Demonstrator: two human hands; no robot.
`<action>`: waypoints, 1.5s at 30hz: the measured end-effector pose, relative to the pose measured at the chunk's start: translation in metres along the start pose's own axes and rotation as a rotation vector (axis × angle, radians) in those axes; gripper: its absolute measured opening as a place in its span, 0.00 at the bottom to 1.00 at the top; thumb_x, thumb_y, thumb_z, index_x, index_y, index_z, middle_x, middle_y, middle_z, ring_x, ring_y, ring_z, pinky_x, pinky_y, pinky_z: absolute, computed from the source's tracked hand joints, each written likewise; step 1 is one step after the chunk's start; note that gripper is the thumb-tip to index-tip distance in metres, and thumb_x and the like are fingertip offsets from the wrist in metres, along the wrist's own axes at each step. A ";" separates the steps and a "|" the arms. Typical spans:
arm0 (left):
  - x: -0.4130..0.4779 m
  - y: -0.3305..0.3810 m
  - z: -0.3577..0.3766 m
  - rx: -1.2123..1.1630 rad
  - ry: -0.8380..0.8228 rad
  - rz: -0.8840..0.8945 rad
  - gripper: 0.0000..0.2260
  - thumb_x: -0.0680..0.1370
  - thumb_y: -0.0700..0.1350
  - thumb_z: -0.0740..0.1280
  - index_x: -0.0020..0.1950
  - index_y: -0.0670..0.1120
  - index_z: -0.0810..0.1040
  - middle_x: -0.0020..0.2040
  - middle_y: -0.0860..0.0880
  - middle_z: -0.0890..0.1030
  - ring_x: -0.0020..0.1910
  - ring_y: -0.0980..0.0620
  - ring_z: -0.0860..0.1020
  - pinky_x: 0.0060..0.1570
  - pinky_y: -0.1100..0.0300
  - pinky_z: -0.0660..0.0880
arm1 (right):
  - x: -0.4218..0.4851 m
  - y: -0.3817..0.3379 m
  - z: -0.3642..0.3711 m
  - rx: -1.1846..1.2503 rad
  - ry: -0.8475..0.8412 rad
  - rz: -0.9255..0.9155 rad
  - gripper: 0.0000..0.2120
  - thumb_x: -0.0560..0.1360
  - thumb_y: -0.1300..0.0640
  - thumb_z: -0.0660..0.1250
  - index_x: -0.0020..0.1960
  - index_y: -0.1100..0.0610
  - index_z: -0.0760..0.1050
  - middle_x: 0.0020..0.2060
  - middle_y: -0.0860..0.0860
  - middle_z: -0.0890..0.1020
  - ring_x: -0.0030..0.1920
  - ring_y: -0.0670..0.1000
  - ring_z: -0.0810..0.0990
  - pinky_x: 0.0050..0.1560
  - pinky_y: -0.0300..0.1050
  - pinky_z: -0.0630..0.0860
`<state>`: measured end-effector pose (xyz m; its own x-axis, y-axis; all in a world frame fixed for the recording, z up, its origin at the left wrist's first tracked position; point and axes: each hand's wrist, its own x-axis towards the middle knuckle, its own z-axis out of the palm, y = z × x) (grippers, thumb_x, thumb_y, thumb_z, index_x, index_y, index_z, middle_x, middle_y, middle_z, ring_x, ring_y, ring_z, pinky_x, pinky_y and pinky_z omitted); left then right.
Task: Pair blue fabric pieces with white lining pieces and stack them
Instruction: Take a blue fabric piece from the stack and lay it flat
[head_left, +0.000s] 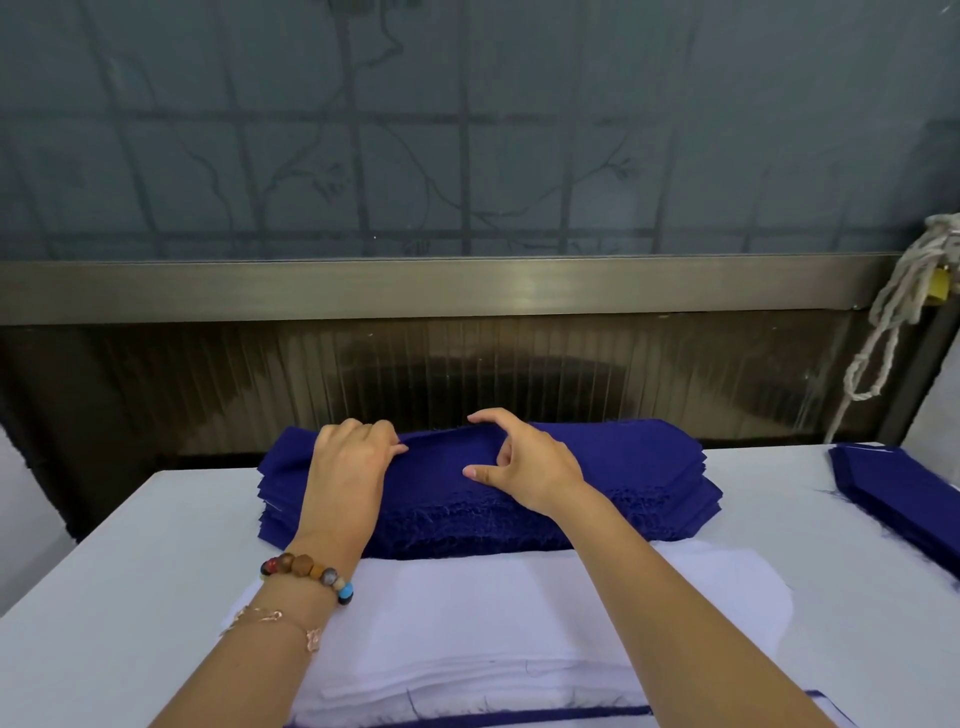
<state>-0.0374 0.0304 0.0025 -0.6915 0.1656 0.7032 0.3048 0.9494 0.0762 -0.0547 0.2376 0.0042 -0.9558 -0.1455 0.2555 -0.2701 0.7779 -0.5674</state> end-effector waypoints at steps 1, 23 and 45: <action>0.002 -0.001 0.000 0.025 -0.002 0.003 0.03 0.73 0.40 0.74 0.43 0.43 0.81 0.37 0.45 0.81 0.41 0.44 0.78 0.47 0.48 0.73 | 0.000 0.000 0.000 0.001 0.000 -0.002 0.29 0.72 0.43 0.71 0.70 0.39 0.63 0.33 0.44 0.77 0.36 0.43 0.75 0.36 0.40 0.74; -0.010 -0.024 -0.015 -0.143 -0.041 0.039 0.09 0.74 0.54 0.69 0.47 0.49 0.78 0.34 0.55 0.81 0.31 0.56 0.77 0.29 0.68 0.65 | 0.006 0.007 -0.002 0.104 -0.031 0.071 0.20 0.73 0.45 0.72 0.62 0.48 0.72 0.39 0.43 0.77 0.43 0.45 0.77 0.45 0.41 0.74; -0.010 -0.043 -0.010 -0.380 -0.233 -0.246 0.07 0.76 0.46 0.71 0.53 0.52 0.81 0.45 0.55 0.83 0.44 0.55 0.79 0.46 0.56 0.76 | -0.033 0.085 -0.103 -0.046 0.073 0.613 0.27 0.71 0.44 0.74 0.64 0.55 0.72 0.54 0.54 0.77 0.49 0.55 0.77 0.46 0.48 0.78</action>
<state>-0.0365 -0.0153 -0.0008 -0.8875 0.0453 0.4586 0.3010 0.8105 0.5025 -0.0345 0.3711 0.0281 -0.9244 0.3777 -0.0524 0.3329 0.7324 -0.5940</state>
